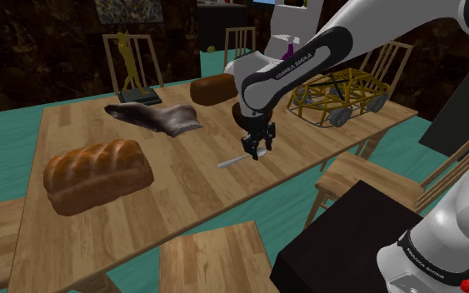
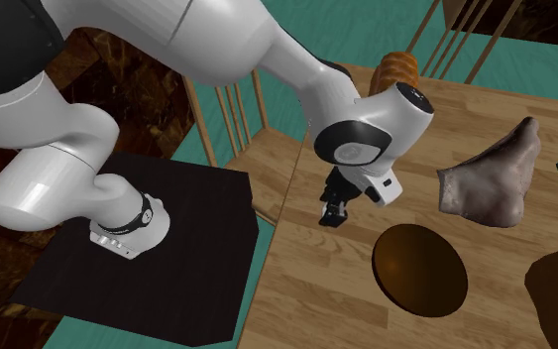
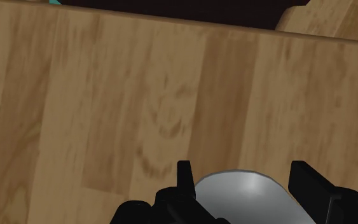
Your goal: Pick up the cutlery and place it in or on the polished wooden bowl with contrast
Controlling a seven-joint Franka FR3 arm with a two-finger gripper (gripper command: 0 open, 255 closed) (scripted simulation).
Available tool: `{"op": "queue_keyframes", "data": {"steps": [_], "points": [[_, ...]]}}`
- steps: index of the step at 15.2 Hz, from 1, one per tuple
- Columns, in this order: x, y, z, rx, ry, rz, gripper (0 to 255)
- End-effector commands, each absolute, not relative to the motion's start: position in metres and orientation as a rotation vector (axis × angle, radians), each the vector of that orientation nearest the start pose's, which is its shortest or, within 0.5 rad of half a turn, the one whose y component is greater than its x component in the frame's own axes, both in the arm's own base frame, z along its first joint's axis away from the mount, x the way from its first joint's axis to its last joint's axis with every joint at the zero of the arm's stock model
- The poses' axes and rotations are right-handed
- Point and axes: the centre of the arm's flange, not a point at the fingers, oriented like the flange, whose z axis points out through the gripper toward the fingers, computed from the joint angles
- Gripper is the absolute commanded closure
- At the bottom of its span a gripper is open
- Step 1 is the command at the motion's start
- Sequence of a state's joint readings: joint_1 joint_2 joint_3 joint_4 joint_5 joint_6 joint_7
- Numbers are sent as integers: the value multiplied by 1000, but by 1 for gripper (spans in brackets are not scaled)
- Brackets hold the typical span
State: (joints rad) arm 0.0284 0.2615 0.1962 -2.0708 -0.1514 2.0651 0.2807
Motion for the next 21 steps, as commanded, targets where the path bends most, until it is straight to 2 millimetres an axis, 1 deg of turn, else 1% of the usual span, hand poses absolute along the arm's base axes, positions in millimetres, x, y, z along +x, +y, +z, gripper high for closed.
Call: {"op": "queue_keyframes", "data": {"steps": [1, 21], "points": [[541, 115, 298, -3253, -54, 383, 255], [541, 115, 403, -3253, -54, 383, 255]]}}
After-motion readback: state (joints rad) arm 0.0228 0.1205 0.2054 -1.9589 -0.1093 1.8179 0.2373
